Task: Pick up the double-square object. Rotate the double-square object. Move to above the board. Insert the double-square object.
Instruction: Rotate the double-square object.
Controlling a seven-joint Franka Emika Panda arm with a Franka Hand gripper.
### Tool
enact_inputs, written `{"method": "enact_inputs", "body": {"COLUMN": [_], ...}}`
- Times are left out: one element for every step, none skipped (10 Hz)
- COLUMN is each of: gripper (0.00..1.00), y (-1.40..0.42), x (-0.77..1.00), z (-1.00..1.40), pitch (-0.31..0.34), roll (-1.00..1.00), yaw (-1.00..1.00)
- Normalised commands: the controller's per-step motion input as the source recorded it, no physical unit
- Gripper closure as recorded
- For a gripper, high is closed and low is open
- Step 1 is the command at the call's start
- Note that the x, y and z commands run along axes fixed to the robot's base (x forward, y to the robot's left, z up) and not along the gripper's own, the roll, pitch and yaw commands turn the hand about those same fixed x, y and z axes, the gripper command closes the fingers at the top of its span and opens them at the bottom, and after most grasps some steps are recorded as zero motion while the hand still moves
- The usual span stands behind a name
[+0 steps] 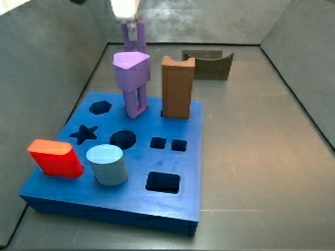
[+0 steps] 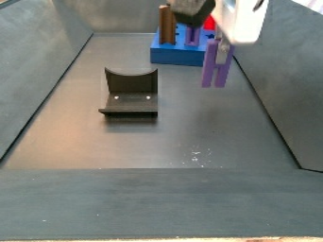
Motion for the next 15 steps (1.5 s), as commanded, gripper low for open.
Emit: {"method": "enact_inputs", "body": {"gripper": [1.00, 1.00, 1.00, 1.00, 1.00, 1.00, 0.00, 0.00, 0.00, 0.00, 0.00, 0.00, 0.00, 0.00, 0.00], "y": [-0.01, -0.01, -0.01, -0.01, -0.01, -0.01, 0.00, 0.00, 0.00, 0.00, 0.00, 0.00, 0.00, 0.00, 0.00], "x": [0.03, 0.03, 0.03, 0.04, 0.04, 0.02, 0.00, 0.00, -0.01, -0.03, -0.03, -0.02, -0.02, -0.02, -0.01], "z": [-0.80, -0.62, -0.54, -0.38, -0.25, -0.20, 0.00, 1.00, 1.00, 1.00, 0.84, 0.70, 0.55, 0.38, 0.17], "pitch": [-0.051, -0.049, -0.046, -0.043, -0.038, -0.020, 0.000, 0.000, 0.012, 0.032, 0.050, 0.053, 0.050, 0.053, 0.060], "roll": [-0.01, -0.01, -0.01, -0.01, -0.01, -0.02, 0.00, 0.00, 0.00, 0.00, 0.00, 0.00, 0.00, 0.00, 0.00], "yaw": [0.01, 0.01, 0.01, 0.01, 0.01, 0.01, 0.00, 0.00, 0.00, 0.00, 0.00, 0.00, 0.00, 0.00, 0.00]}}
